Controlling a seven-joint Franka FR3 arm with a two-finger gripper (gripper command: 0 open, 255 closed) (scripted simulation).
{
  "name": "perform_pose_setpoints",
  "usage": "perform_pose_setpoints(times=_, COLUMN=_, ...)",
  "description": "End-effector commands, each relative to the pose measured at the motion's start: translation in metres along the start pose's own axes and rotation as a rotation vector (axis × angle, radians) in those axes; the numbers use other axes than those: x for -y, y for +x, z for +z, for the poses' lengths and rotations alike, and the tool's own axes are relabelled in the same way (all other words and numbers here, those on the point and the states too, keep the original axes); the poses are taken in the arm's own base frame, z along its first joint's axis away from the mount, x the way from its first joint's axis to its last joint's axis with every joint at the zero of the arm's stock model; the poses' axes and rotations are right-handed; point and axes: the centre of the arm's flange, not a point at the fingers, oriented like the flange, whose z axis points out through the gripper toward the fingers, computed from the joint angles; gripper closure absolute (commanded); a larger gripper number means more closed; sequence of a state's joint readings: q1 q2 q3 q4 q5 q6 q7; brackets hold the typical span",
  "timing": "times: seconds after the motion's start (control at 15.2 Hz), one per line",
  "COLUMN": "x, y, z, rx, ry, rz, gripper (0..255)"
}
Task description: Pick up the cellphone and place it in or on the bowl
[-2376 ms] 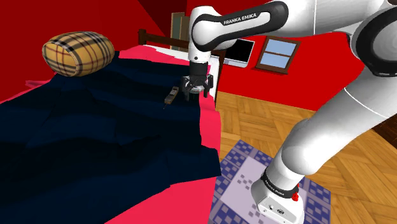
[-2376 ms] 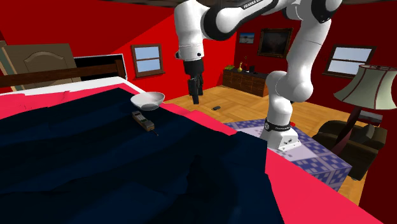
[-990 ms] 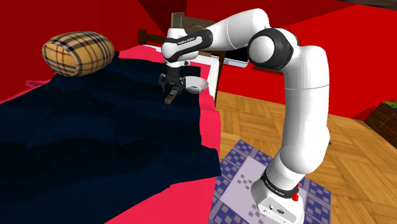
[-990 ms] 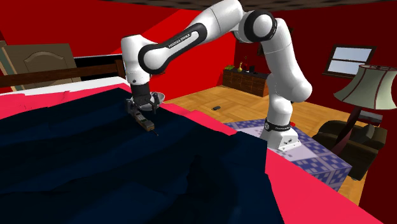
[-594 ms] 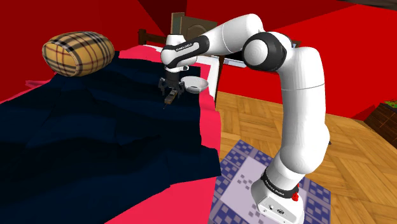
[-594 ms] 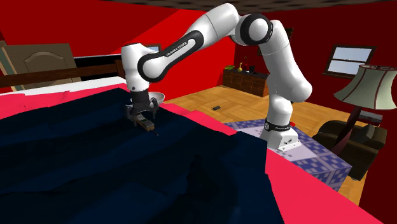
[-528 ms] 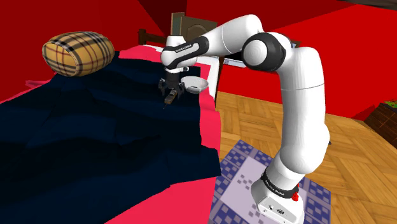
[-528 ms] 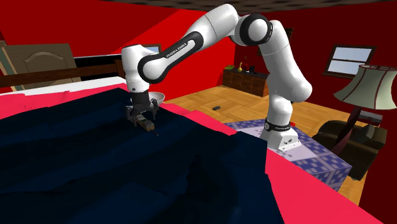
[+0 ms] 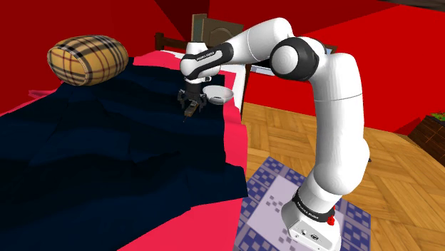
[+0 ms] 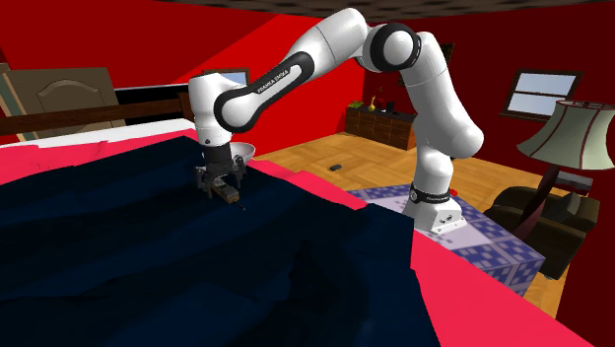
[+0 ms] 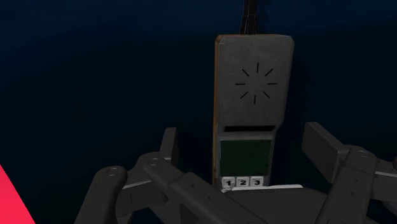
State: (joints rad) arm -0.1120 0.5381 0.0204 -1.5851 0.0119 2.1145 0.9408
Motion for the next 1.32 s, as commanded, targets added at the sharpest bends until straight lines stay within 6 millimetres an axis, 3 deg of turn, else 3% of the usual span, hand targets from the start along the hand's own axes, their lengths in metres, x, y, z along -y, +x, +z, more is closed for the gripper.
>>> perform_pose_setpoints(times=0.0, x=0.0, y=0.0, z=0.0, rx=0.0, ry=0.0, rz=0.0, gripper=255)
perform_pose_setpoints(times=0.59, x=0.0, y=0.0, z=0.0, rx=0.0, ry=0.0, rz=0.0, gripper=255)
perform_pose_setpoints(times=1.25, x=0.0, y=-0.001, z=-0.053, rx=0.0, ry=0.0, rz=0.0, gripper=255)
